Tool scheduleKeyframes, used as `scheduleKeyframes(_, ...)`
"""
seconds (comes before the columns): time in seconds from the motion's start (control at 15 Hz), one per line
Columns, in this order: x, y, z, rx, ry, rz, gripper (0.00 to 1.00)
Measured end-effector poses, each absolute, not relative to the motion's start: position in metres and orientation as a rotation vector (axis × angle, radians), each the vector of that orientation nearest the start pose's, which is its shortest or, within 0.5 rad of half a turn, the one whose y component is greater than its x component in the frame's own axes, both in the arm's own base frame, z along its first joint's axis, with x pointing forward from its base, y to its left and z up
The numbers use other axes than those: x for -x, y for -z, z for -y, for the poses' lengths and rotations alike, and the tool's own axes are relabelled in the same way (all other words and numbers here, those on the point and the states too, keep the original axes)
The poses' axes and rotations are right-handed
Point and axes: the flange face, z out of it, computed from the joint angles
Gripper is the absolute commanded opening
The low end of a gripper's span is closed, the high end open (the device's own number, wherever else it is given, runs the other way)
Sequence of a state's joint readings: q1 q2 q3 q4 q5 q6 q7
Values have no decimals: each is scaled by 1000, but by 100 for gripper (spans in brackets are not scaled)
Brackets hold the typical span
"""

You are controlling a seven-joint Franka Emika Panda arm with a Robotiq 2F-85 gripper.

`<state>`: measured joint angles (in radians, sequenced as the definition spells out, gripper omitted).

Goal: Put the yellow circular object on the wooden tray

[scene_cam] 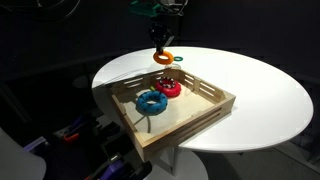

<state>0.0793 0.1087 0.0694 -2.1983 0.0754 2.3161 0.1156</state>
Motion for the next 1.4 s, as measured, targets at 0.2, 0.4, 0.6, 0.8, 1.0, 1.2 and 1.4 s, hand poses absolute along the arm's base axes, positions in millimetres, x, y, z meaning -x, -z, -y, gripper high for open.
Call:
scheduleKeyframes(0.2, -533, -354, -69, 3083, -36, -58, 5)
scheduleKeyframes(0.4, -523, -374, -53, 3094, -77, -85, 5)
scheduleKeyframes(0.6, -513, -395, -33, 3122, -95, -107, 39)
scheduleKeyframes(0.8, -500, -415, -9, 3148, -102, -146, 62)
scheduleKeyframes(1.0, -487, -435, 12, 3150, -100, -194, 84)
scheduleKeyframes(1.2, -473, -454, 25, 3145, -127, -187, 100)
scheduleKeyframes(1.4, -460, -469, 33, 3151, -176, -133, 100)
